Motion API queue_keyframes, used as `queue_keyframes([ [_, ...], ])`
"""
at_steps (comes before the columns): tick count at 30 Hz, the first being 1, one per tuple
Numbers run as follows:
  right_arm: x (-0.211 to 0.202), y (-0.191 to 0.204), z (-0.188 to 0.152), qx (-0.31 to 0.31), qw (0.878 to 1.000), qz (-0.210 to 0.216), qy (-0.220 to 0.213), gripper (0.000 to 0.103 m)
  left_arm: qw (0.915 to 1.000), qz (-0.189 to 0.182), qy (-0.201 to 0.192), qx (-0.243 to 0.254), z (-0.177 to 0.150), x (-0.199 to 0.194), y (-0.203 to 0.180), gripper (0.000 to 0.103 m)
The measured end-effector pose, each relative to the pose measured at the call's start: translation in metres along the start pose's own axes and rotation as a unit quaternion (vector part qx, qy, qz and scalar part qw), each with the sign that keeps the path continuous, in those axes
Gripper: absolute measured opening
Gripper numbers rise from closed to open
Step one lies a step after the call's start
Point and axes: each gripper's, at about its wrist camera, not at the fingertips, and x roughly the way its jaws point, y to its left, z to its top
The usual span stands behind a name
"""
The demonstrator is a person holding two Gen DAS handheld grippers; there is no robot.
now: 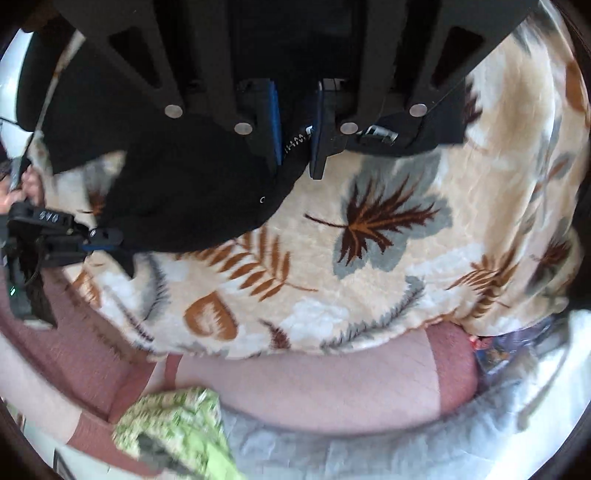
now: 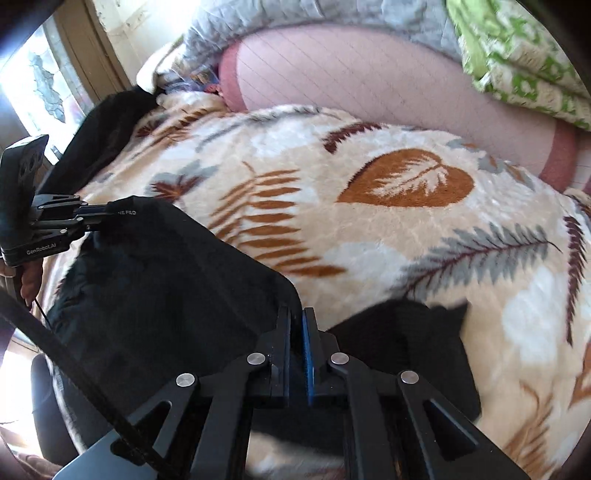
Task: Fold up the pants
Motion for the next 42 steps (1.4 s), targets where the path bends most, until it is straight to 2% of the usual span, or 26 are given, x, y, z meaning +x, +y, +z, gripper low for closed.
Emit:
queue_keyframes([
  [4, -0.038, 0.024, -0.033, 0.008, 1.000, 0.008, -0.020, 0.006, 0.9988, -0.012, -0.031, -0.035, -0.042, -0.048, -0.014, 0.014],
  [9, -0.073, 0.061, -0.099, 0.028, 0.998, 0.044, -0.033, 0.006, 0.9952, -0.010, -0.049, -0.084, -0.113, -0.085, -0.030, 0.014],
  [11, -0.080, 0.080, -0.138, 0.038, 0.997, 0.063, -0.026, 0.006, 0.9935, -0.008, -0.043, -0.105, -0.148, -0.091, -0.038, 0.015],
  [14, -0.077, 0.097, -0.185, 0.044, 0.997, 0.059, -0.004, 0.006, 0.9920, 0.017, -0.008, -0.125, -0.193, -0.083, -0.048, 0.017],
  [17, -0.072, 0.102, -0.226, 0.066, 0.996, 0.056, 0.016, 0.007, 0.9908, 0.037, 0.011, -0.129, -0.220, -0.083, -0.059, 0.024],
  [20, -0.082, 0.096, -0.249, 0.101, 0.994, 0.048, 0.006, 0.008, 0.9900, 0.062, 0.008, -0.127, -0.233, -0.094, -0.067, 0.024],
  [24, -0.106, 0.071, -0.264, 0.156, 0.987, 0.024, -0.022, 0.010, 0.9858, 0.087, 0.002, -0.144, -0.242, -0.107, -0.060, 0.024],
  [26, -0.120, 0.052, -0.266, 0.188, 0.981, 0.002, -0.045, 0.011, 0.9811, 0.101, -0.001, -0.165, -0.244, -0.112, -0.051, 0.025],
  [27, -0.124, 0.048, -0.265, 0.195, 0.979, -0.005, -0.051, 0.014, 0.9793, 0.103, -0.003, -0.174, -0.243, -0.114, -0.048, 0.026],
  [28, -0.128, 0.042, -0.260, 0.203, 0.977, -0.012, -0.062, 0.018, 0.9772, 0.102, -0.006, -0.186, -0.243, -0.117, -0.045, 0.027],
  [30, -0.137, 0.036, -0.250, 0.217, 0.972, -0.022, -0.087, 0.051, 0.9739, 0.101, -0.013, -0.203, -0.242, -0.123, -0.041, 0.032],
  [32, -0.138, 0.037, -0.229, 0.222, 0.969, -0.019, -0.106, 0.065, 0.9727, 0.100, -0.025, -0.208, -0.239, -0.129, -0.045, 0.038],
  [36, -0.116, 0.053, -0.193, 0.196, 0.975, -0.046, -0.095, 0.072, 0.9744, 0.106, -0.039, -0.194, -0.232, -0.132, -0.057, 0.048],
  [38, -0.093, 0.068, -0.178, 0.176, 0.978, -0.086, -0.070, 0.072, 0.9756, 0.108, -0.034, -0.188, -0.228, -0.128, -0.062, 0.048],
  [39, -0.083, 0.071, -0.176, 0.171, 0.978, -0.105, -0.058, 0.068, 0.9755, 0.107, -0.032, -0.189, -0.226, -0.126, -0.062, 0.048],
  [40, -0.073, 0.075, -0.172, 0.162, 0.977, -0.131, -0.044, 0.059, 0.9752, 0.103, -0.031, -0.193, -0.226, -0.125, -0.062, 0.048],
  [41, -0.072, 0.075, -0.174, 0.158, 0.976, -0.143, -0.039, 0.027, 0.9750, 0.098, -0.031, -0.197, -0.225, -0.125, -0.062, 0.048],
  [42, -0.070, 0.075, -0.176, 0.158, 0.977, -0.142, -0.033, 0.011, 0.9749, 0.092, -0.031, -0.200, -0.226, -0.124, -0.061, 0.048],
])
